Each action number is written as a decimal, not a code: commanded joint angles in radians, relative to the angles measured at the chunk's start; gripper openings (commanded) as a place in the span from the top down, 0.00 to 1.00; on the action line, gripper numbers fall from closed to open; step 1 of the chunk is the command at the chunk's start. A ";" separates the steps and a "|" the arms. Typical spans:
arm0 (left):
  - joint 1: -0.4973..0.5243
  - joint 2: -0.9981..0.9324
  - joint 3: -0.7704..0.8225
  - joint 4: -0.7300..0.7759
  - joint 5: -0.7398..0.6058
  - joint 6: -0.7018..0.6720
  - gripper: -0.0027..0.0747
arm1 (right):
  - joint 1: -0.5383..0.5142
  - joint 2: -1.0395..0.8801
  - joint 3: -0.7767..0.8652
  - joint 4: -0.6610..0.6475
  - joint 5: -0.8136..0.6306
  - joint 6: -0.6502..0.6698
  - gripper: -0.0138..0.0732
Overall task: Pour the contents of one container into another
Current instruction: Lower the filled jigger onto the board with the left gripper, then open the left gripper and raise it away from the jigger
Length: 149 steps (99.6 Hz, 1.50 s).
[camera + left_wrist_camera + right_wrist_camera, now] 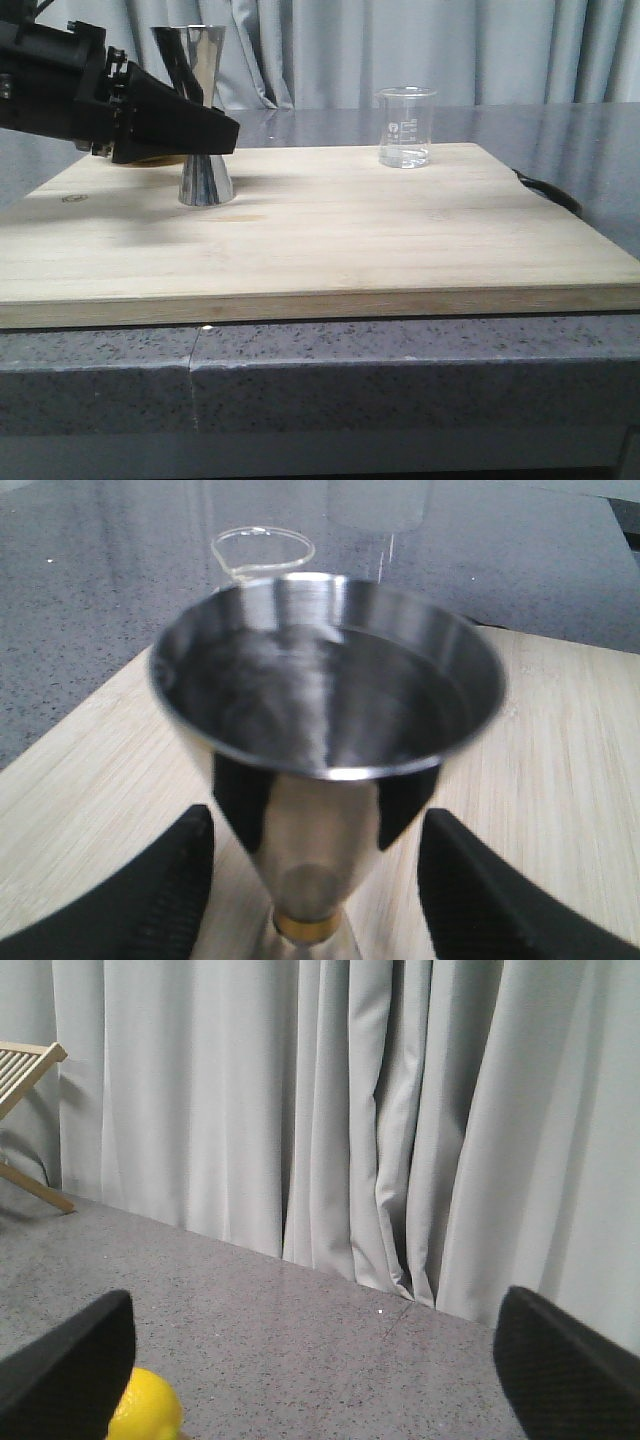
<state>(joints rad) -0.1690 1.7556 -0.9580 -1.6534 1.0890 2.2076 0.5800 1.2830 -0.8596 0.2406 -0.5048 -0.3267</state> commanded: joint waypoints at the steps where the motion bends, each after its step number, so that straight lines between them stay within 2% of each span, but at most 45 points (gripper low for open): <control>1: 0.002 -0.043 -0.029 -0.062 0.063 -0.016 0.34 | 0.001 -0.033 -0.027 -0.014 -0.082 -0.006 0.08; 12: 0.002 -0.045 -0.031 -0.065 0.063 -0.018 0.29 | 0.001 -0.033 -0.027 -0.014 -0.082 -0.006 0.08; 44: 0.021 -0.116 -0.031 -0.040 0.050 -0.096 0.29 | 0.001 -0.033 -0.027 -0.014 -0.082 -0.006 0.08; 60: 0.073 -0.158 -0.031 0.023 0.050 -0.156 0.29 | 0.001 -0.033 -0.027 -0.014 -0.082 -0.006 0.08; 79: 0.133 -0.213 -0.031 0.152 0.085 -0.292 0.29 | 0.001 -0.033 -0.027 -0.014 -0.082 -0.006 0.08; 98: 0.227 -0.303 -0.031 0.176 0.168 -0.307 0.30 | -0.001 -0.033 -0.027 -0.014 -0.082 -0.011 0.08; 115: 0.357 -0.426 -0.031 0.133 0.168 -0.332 0.30 | -0.005 -0.049 -0.027 -0.010 -0.082 -0.163 0.08; 130: 0.503 -0.538 -0.031 -0.013 0.165 -0.346 0.33 | -0.035 -0.114 -0.027 0.043 -0.068 -0.227 0.08; 141: 0.602 -0.612 -0.031 -0.163 0.153 -0.388 0.38 | -0.101 -0.186 -0.027 0.157 -0.039 -0.355 0.08; 149: 0.617 -0.643 -0.041 -0.212 0.130 -0.408 0.40 | -0.165 -0.252 -0.027 0.305 -0.036 -0.482 0.08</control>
<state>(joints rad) 0.4295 1.1630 -0.9597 -1.7047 1.1852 1.8346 0.4785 1.1149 -0.8596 0.4134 -0.4763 -0.6737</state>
